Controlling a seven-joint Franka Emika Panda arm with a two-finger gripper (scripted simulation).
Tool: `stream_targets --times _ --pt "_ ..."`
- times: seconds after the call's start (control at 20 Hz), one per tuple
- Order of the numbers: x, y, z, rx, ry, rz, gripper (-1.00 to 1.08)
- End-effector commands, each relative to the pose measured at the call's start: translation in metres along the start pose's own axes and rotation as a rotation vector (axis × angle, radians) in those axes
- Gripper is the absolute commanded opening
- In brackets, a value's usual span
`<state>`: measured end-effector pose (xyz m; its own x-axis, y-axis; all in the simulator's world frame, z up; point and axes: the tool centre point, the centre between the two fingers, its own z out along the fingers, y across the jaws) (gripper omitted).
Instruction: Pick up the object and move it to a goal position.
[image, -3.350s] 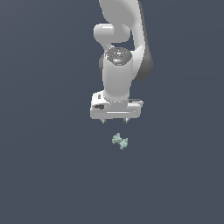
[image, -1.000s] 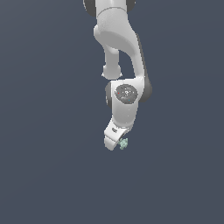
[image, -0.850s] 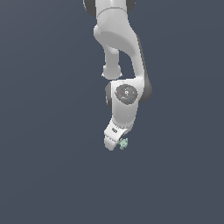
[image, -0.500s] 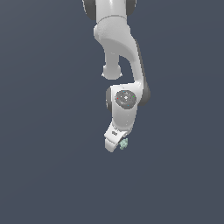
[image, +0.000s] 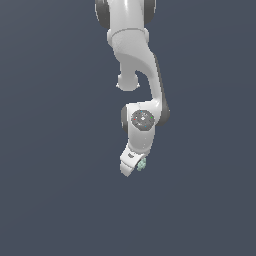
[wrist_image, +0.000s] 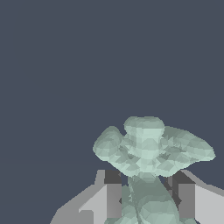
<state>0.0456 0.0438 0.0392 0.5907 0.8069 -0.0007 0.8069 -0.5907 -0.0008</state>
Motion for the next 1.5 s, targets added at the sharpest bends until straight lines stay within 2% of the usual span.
stream_targets --times 0.0,0.5,0.75,1.0,1.45 --pt "0.000 0.000 0.000 -0.001 0.001 0.000 -1.00" --pt "-0.001 0.002 0.000 -0.001 0.001 0.000 -1.00" --pt "-0.015 0.014 -0.002 -0.001 0.001 0.000 -1.00" --pt "-0.043 0.042 -0.005 -0.001 0.001 0.000 -1.00" --pt "-0.115 0.114 -0.013 -0.001 0.001 0.000 -1.00"
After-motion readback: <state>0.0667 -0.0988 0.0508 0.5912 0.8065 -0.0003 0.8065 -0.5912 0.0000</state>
